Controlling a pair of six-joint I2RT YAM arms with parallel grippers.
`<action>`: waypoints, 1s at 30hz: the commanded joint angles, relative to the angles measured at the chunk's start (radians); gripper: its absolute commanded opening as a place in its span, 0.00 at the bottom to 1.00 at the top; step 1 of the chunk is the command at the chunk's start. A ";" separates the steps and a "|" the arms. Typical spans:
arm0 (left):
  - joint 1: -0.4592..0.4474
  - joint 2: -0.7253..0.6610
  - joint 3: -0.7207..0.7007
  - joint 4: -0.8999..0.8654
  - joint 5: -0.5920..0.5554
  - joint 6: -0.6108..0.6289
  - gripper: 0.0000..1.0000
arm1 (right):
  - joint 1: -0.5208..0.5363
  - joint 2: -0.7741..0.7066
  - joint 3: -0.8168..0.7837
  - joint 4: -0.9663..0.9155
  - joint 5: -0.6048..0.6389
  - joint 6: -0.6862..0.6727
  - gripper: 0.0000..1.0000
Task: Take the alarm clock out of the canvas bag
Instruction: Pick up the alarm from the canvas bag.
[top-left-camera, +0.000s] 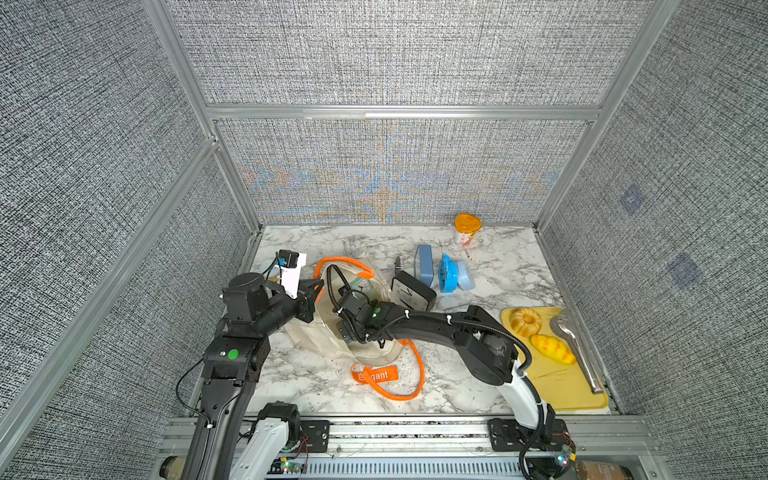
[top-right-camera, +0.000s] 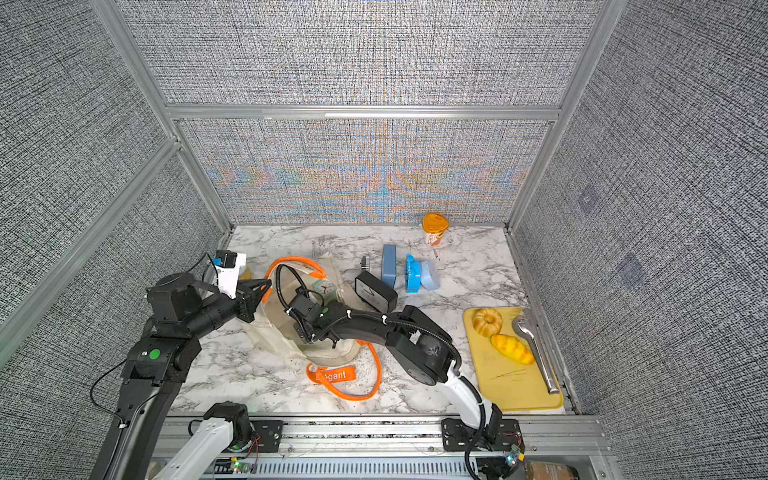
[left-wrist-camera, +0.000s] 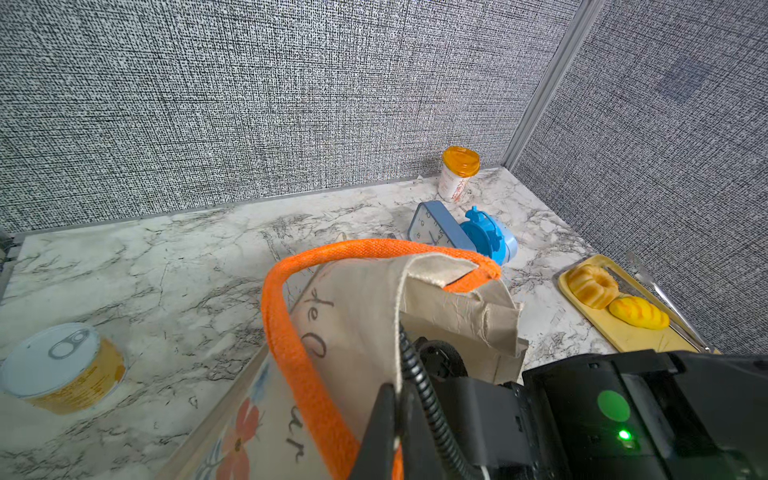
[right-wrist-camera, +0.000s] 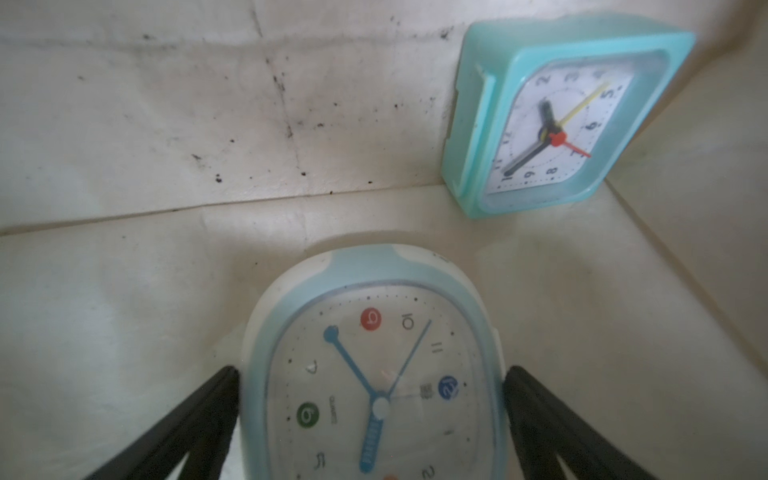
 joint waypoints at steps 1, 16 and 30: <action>0.001 -0.002 0.005 0.039 0.029 0.004 0.00 | -0.010 0.029 0.024 -0.088 -0.064 0.052 0.99; 0.001 -0.010 0.003 0.035 0.027 0.007 0.00 | -0.017 0.120 0.131 -0.224 -0.021 0.049 0.99; 0.000 -0.011 0.016 0.026 0.024 0.004 0.00 | -0.019 0.240 0.218 -0.322 -0.017 0.054 0.99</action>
